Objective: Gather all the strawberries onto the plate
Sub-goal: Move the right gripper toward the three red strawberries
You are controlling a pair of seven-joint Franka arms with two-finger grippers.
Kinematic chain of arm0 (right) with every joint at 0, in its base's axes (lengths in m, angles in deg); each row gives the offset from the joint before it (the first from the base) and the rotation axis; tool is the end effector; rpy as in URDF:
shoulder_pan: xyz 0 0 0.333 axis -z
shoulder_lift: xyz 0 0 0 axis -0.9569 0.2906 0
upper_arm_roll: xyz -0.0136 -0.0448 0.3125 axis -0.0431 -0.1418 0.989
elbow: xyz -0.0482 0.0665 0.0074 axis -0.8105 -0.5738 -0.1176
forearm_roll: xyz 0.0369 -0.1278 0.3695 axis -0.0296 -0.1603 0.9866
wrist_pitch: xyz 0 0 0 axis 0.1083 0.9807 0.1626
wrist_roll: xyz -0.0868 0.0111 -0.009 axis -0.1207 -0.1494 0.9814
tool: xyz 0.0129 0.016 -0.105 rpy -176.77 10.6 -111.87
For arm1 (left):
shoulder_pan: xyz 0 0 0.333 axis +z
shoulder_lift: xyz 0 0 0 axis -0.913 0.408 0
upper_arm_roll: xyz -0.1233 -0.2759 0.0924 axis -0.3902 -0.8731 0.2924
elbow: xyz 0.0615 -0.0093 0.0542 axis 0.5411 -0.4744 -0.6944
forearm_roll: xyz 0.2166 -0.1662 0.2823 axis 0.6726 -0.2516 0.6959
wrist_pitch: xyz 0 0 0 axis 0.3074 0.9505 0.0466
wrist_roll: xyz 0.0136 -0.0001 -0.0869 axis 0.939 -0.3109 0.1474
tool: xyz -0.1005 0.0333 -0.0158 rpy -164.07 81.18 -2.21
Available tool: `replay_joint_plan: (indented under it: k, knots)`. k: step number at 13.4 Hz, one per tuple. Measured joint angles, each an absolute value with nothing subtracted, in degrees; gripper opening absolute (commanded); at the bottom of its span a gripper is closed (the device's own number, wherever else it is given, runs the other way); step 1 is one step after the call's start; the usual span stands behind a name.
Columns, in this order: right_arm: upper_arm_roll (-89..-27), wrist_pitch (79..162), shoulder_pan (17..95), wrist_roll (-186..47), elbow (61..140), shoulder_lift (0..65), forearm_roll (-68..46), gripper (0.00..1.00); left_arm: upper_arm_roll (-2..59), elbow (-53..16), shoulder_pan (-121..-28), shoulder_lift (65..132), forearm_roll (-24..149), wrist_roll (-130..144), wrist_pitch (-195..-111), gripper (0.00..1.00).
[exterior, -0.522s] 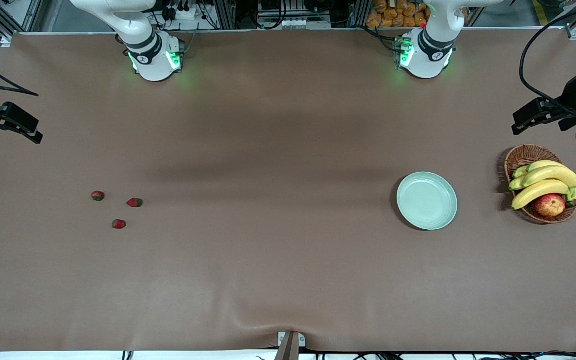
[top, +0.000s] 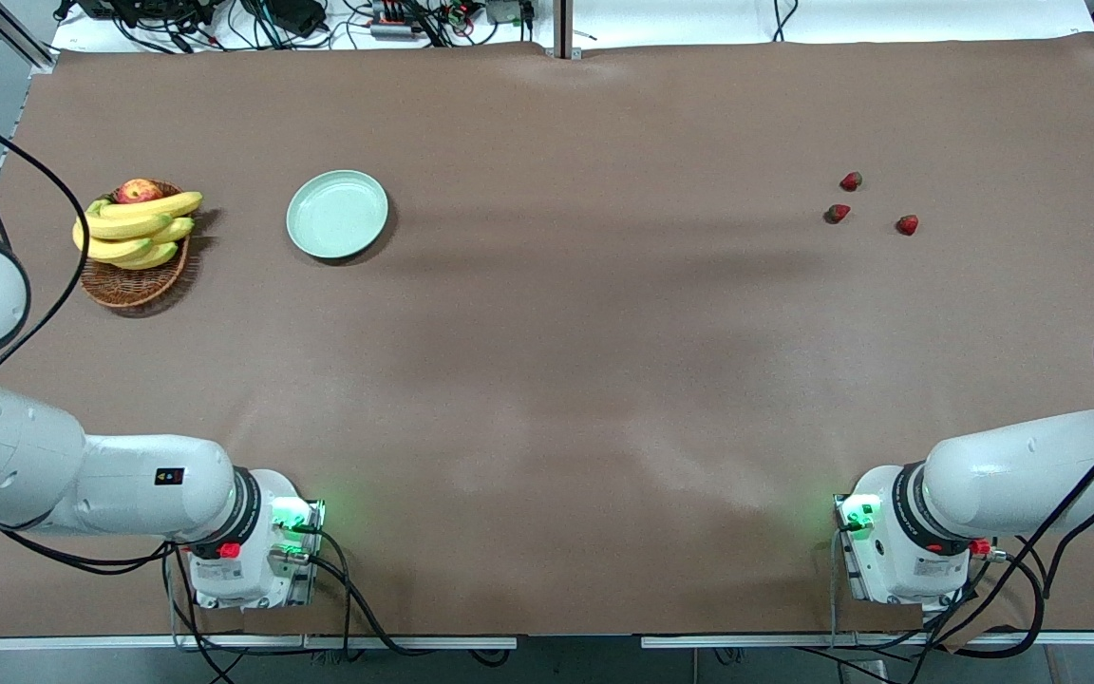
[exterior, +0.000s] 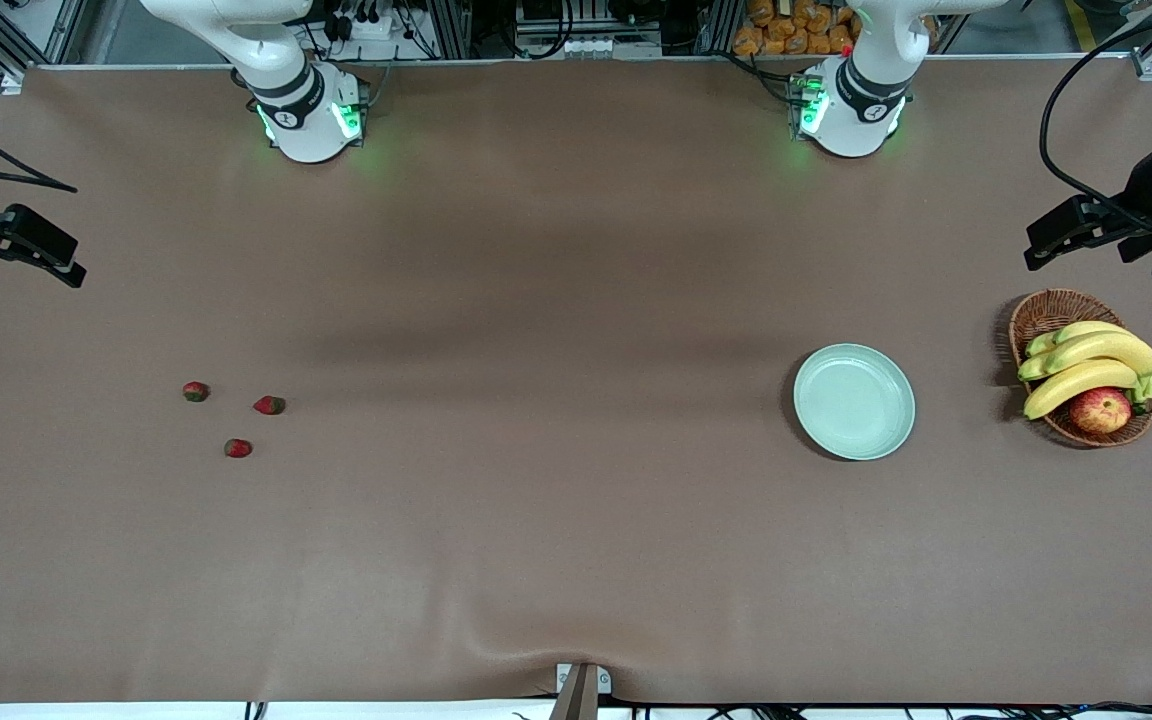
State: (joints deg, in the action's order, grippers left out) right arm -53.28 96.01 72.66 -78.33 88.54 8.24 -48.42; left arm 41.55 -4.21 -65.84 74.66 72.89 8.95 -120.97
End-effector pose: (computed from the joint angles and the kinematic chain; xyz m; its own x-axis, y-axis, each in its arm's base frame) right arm 0.5548 -0.0042 0.6513 0.9953 -0.0705 0.0667 -0.0709 -0.9975 0.0037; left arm 0.5537 -0.0443 0.6425 0.9975 0.0673 -0.0195 0.0668 -0.9975 -0.0245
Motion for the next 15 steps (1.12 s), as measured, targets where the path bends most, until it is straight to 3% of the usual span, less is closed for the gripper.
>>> replay_joint_plan:
  k: [10,15]
  knots:
    - [-53.7,98.8,72.7,-78.3,88.8,9.8,-48.4,1.00,41.6,-4.0,-63.8,74.7,71.8,8.4,-120.4,1.00]
    - [-54.0,100.2,72.9,-78.3,89.2,14.6,-49.2,1.00,41.3,-4.0,-64.2,74.7,71.8,8.4,-120.1,1.00]
